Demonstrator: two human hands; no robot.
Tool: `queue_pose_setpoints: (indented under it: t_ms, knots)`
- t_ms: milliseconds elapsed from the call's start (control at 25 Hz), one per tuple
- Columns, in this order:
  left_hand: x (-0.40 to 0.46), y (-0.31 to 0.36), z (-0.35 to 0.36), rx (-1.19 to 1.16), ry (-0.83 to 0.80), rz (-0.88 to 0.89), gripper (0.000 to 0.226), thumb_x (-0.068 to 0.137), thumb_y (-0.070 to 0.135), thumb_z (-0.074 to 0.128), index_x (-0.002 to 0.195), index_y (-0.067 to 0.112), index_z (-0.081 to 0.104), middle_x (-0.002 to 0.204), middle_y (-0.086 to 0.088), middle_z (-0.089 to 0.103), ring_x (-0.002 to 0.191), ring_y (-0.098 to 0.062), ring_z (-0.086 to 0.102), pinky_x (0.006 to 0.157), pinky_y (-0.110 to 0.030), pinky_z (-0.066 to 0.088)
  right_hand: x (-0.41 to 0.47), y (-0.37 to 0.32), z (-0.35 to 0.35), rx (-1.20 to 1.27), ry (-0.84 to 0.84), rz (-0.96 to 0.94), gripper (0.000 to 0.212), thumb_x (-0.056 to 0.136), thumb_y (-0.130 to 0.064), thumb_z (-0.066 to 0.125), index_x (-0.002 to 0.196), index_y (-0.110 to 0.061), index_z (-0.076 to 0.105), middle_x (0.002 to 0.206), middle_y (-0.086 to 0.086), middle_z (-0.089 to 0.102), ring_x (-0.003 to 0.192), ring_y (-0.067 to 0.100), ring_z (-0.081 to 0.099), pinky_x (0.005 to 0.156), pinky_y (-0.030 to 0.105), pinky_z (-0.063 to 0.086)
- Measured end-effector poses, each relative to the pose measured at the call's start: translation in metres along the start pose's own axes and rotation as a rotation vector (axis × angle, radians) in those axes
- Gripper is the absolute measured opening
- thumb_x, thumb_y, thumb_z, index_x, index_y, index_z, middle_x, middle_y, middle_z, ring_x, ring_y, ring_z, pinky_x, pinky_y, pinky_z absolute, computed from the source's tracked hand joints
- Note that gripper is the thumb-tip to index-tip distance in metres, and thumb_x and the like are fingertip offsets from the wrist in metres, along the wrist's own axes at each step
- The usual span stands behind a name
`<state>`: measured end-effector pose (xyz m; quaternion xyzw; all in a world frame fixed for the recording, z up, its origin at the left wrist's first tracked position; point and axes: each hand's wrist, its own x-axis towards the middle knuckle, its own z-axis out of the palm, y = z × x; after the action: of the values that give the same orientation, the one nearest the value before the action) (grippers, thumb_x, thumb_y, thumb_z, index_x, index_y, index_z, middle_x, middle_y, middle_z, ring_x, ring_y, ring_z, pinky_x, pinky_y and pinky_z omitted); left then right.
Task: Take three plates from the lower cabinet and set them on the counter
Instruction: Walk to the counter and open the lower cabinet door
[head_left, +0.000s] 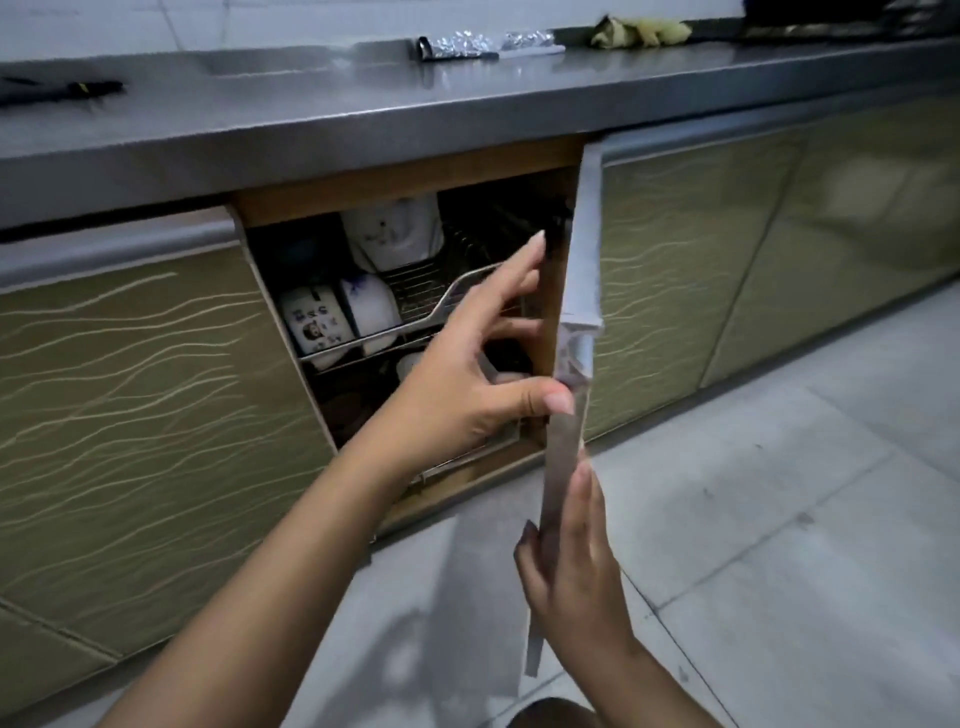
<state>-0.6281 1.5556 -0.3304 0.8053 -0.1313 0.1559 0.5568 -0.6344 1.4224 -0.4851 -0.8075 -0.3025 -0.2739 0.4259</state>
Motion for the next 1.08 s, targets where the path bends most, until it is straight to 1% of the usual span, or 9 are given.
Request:
queue_pose_setpoints:
  t_ms: [80,120,200,240,400,600,760,880,1080]
  knots:
    - [0.01,0.003,0.031,0.112,-0.066,0.095,0.097,0.064,0.054,0.073,0.145,0.041,0.022,0.153,0.006,0.026,0.141,-0.006,0.032,0.113,-0.038,0.038,-0.004,0.014,-0.018,-0.042,0.072,0.015,0.103,0.075,-0.011,0.058,0.148,-0.028,-0.013,0.155,0.002,0.023,0.11,0.031,0.041,0.068,0.027,0.044]
    - [0.015,0.005,0.047,0.175,-0.068,0.134,0.093,0.069,0.051,0.072,0.146,0.039,0.022,0.156,0.007,0.022,0.144,-0.005,0.023,0.118,-0.036,0.031,-0.006,0.021,-0.027,-0.044,0.085,0.038,0.099,0.077,-0.012,0.053,0.147,-0.032,-0.014,0.157,-0.007,0.016,0.109,0.032,0.041,0.07,0.029,0.043]
    - [0.025,0.01,0.079,0.24,-0.037,0.184,0.088,0.073,0.046,0.072,0.147,0.035,0.024,0.159,0.004,0.014,0.147,-0.005,0.013,0.12,-0.026,0.021,-0.006,0.037,-0.048,-0.018,0.104,0.165,0.104,0.078,-0.009,0.055,0.142,-0.048,-0.017,0.151,-0.004,0.022,0.113,0.034,0.05,0.07,0.028,0.046]
    - [0.031,0.012,0.094,0.274,-0.015,0.216,0.088,0.073,0.045,0.072,0.147,0.031,0.026,0.159,0.0,0.012,0.148,-0.009,0.011,0.12,-0.028,0.019,-0.005,0.044,-0.059,0.0,0.111,0.245,0.106,0.078,-0.009,0.055,0.136,-0.059,-0.017,0.147,0.002,0.029,0.118,0.038,0.053,0.074,0.029,0.049]
    - [0.066,0.013,0.145,0.567,0.027,0.4,0.095,0.071,0.062,0.059,0.148,0.016,0.027,0.159,-0.008,0.019,0.149,-0.027,0.01,0.117,-0.057,0.015,0.006,0.076,-0.106,0.025,0.177,0.452,0.111,0.085,-0.003,0.062,0.117,-0.081,-0.009,0.137,-0.004,0.042,0.117,0.031,0.058,0.088,0.035,0.048]
    - [0.115,0.007,0.186,0.915,0.066,0.479,0.105,0.063,0.076,0.053,0.147,0.017,0.032,0.154,-0.007,0.036,0.144,-0.035,0.027,0.108,-0.068,0.024,0.031,0.126,-0.152,0.07,0.195,0.576,0.095,0.085,0.002,0.059,0.124,-0.068,0.007,0.103,-0.018,0.058,0.09,0.02,0.064,0.076,0.016,0.048]
    - [0.139,0.006,0.205,1.001,-0.011,0.427,0.114,0.061,0.074,0.061,0.151,0.02,0.018,0.16,-0.005,0.022,0.148,-0.034,0.015,0.108,-0.071,0.021,0.05,0.15,-0.169,0.087,0.193,0.63,0.093,0.085,0.002,0.056,0.126,-0.068,0.008,0.098,-0.027,0.055,0.09,0.022,0.063,0.083,0.033,0.05]
    - [0.154,0.008,0.215,0.994,-0.042,0.4,0.114,0.062,0.067,0.067,0.152,0.022,0.014,0.161,-0.003,0.017,0.149,-0.033,0.009,0.108,-0.072,0.017,0.061,0.166,-0.178,0.082,0.179,0.651,0.094,0.086,-0.001,0.055,0.127,-0.068,0.004,0.1,-0.011,0.061,0.092,0.021,0.064,0.081,0.03,0.049]
    - [0.157,0.004,0.224,0.965,-0.018,0.396,0.112,0.063,0.063,0.069,0.152,0.021,0.014,0.161,-0.005,0.015,0.148,-0.035,0.007,0.107,-0.074,0.019,0.059,0.179,-0.177,0.019,0.156,0.644,0.098,0.087,-0.004,0.057,0.124,-0.073,-0.003,0.097,0.001,0.06,0.092,0.026,0.064,0.081,0.042,0.053]
